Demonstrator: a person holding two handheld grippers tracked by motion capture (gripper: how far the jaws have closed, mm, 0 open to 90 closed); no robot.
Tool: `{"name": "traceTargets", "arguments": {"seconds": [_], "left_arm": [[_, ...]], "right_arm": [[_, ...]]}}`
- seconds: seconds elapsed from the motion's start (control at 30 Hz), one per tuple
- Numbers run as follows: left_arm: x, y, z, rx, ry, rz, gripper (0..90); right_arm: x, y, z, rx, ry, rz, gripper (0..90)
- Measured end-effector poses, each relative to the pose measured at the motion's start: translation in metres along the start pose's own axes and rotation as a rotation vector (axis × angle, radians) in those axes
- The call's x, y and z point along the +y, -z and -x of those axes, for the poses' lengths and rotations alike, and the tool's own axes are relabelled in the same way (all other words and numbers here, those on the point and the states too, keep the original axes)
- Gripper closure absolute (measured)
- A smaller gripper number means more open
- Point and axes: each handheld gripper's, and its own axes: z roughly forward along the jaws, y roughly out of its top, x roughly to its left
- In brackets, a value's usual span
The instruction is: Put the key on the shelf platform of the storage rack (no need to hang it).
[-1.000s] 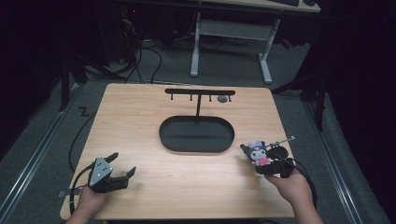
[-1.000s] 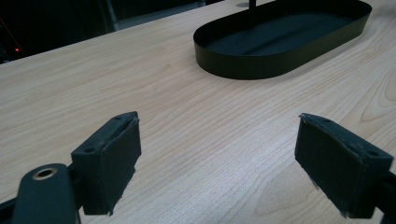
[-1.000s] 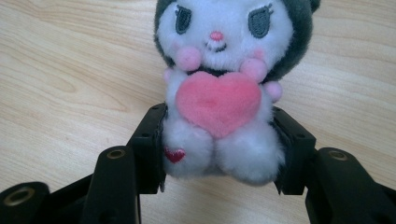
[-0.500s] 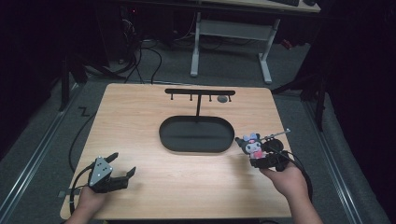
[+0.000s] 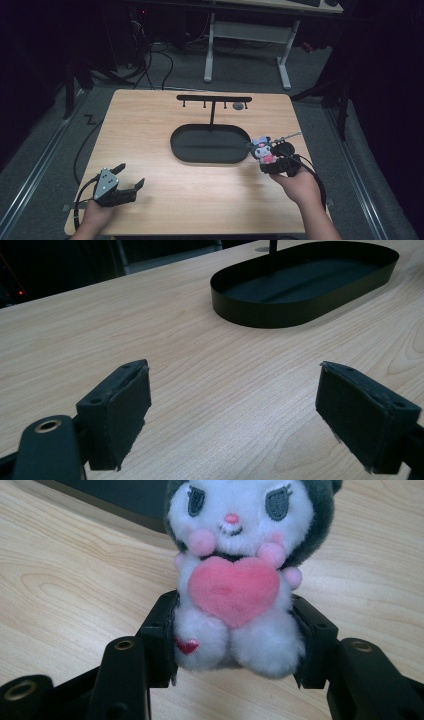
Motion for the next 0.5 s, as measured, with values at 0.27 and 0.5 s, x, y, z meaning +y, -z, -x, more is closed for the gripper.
{"name": "traceTargets", "arguments": {"seconds": [0.27, 0.5], "left_arm": [[0.0, 0.0, 0.0, -0.003, -0.003, -0.002, 15.4], [0.0, 0.0, 0.0, -0.004, -0.003, -0.001, 15.4]], "right_arm": [[0.017, -0.007, -0.014, 0.014, 0.025, 0.007, 47.3], [0.027, -0.022, -0.025, 0.035, 0.047, 0.002, 47.3]]}}
